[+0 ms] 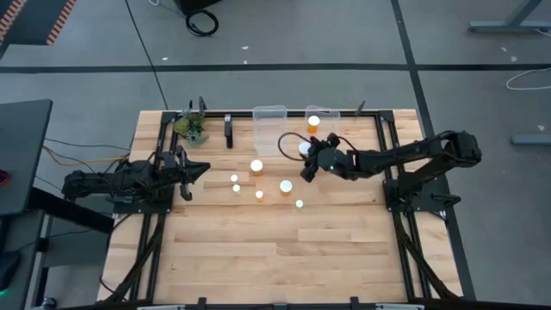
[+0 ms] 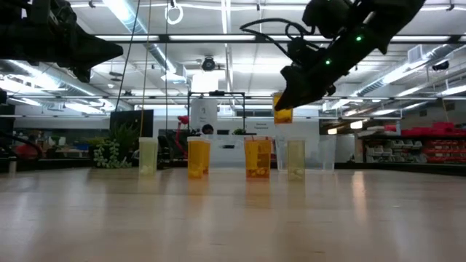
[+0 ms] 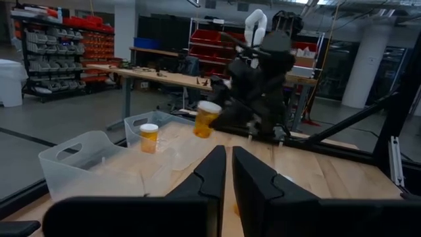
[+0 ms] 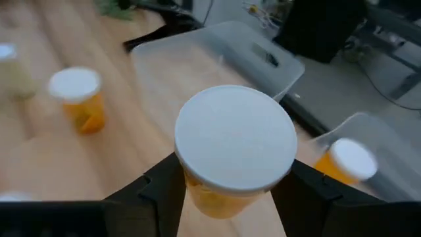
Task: Pick and place medicine bottles into bin by pill shape (circle, oval)
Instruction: Put the top right big orange pill into the right transparent bin
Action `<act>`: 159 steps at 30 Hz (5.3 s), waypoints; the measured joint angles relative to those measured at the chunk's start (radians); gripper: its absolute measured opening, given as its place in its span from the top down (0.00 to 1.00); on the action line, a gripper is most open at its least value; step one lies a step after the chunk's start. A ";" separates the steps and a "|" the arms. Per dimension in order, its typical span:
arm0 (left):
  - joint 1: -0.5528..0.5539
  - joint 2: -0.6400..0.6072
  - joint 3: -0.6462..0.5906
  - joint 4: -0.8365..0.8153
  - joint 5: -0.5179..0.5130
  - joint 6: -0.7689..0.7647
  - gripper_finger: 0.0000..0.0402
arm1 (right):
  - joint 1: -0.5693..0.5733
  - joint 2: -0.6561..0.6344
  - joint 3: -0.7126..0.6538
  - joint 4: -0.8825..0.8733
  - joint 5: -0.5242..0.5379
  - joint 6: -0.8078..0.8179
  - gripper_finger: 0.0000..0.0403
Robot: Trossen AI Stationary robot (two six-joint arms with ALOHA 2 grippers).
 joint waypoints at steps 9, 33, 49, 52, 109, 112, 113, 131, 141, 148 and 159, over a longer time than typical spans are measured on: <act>0.000 0.000 0.000 -0.001 0.000 0.000 0.93 | -0.196 0.001 0.005 0.001 -0.095 -0.010 0.49; 0.000 0.000 0.000 -0.001 0.000 0.000 0.92 | -0.406 0.203 0.008 0.100 -0.318 0.015 0.49; 0.000 0.000 0.000 0.000 0.000 0.000 0.92 | -0.430 0.180 0.182 -0.162 -0.316 -0.027 0.49; 0.000 0.000 0.000 0.000 0.000 0.000 0.93 | -0.431 0.179 0.205 -0.181 -0.316 -0.039 0.49; 0.000 0.000 0.000 -0.001 0.000 0.000 0.93 | -0.549 0.274 0.190 0.104 -0.535 -0.170 0.49; 0.000 0.000 0.000 -0.001 0.000 0.000 0.92 | -0.549 0.285 0.190 0.102 -0.524 -0.155 0.49; 0.000 0.000 0.000 -0.001 0.000 0.000 0.92 | -0.549 0.284 0.190 0.095 -0.514 -0.150 0.49; 0.000 0.000 0.000 0.000 0.000 0.000 0.93 | -0.531 0.272 0.193 0.003 -0.362 -0.064 0.49; 0.000 0.000 0.000 -0.001 0.000 0.000 0.92 | -0.513 0.218 0.191 -0.078 -0.335 -0.101 0.49; 0.000 0.000 0.000 -0.001 0.000 0.000 0.93 | -0.508 0.221 0.190 -0.087 -0.325 -0.098 0.49; 0.000 0.000 0.000 -0.001 0.000 0.000 0.93 | -0.507 0.221 0.190 -0.189 -0.235 -0.037 0.49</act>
